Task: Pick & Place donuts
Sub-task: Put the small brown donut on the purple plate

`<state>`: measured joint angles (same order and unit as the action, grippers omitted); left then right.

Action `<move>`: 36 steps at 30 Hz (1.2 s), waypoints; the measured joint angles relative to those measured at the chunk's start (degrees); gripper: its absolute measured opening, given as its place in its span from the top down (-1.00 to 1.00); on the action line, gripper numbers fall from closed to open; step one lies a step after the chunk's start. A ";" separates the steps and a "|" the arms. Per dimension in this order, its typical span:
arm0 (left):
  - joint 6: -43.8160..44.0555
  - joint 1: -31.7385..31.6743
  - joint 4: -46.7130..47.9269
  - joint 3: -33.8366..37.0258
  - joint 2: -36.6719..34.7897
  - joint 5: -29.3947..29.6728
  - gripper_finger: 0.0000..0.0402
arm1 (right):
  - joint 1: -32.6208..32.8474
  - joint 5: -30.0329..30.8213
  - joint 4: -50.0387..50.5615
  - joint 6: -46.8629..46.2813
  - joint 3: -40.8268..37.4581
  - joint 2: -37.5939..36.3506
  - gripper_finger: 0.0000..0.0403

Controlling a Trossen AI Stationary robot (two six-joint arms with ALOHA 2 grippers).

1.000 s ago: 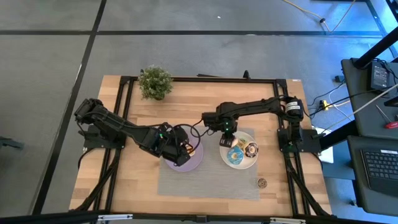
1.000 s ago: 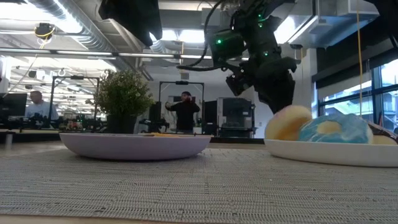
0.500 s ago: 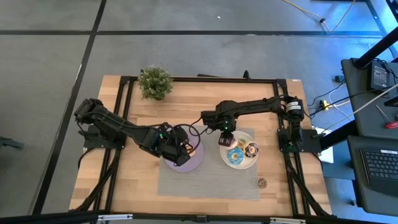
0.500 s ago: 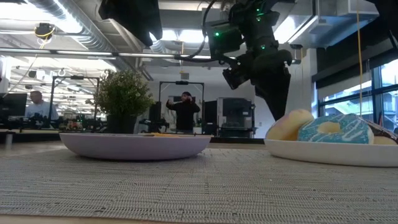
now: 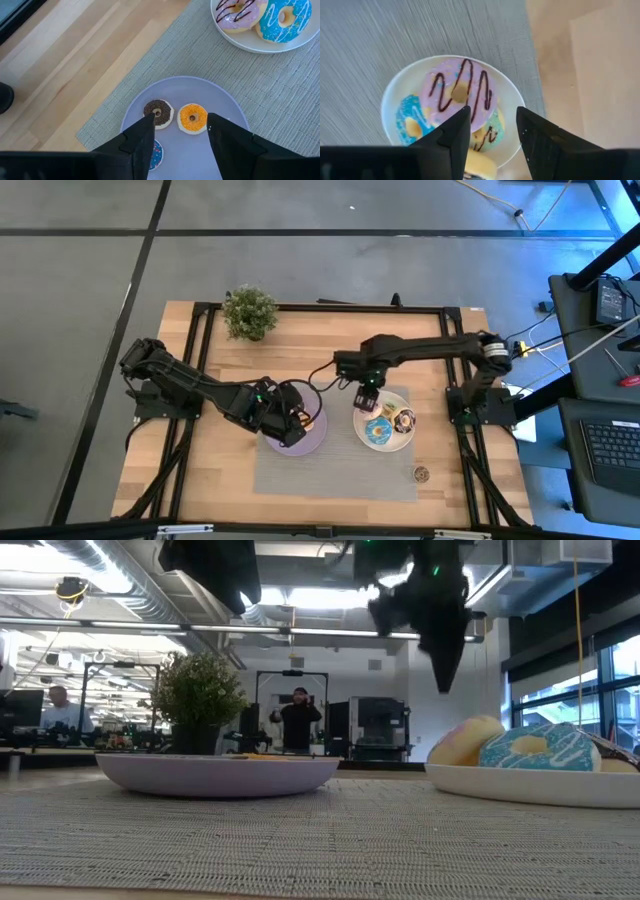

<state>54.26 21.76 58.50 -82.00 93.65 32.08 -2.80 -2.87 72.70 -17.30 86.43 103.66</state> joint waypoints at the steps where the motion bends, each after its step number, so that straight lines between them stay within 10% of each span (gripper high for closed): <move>1: 0.00 0.00 -0.02 0.00 -0.02 0.00 0.13 | 0.79 1.07 -0.13 -1.27 0.00 -1.31 0.20; 15: 0.00 0.02 -5.22 0.02 -0.02 -0.12 0.13 | 21.65 11.23 -0.54 -24.48 0.00 -17.28 0.20; 36: 0.02 0.01 -14.10 0.02 -0.01 -0.17 0.16 | 50.89 16.69 2.11 -60.39 -7.25 -18.40 0.20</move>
<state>54.28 21.77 44.40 -81.97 93.64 31.90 48.09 13.82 74.80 -77.69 79.19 85.25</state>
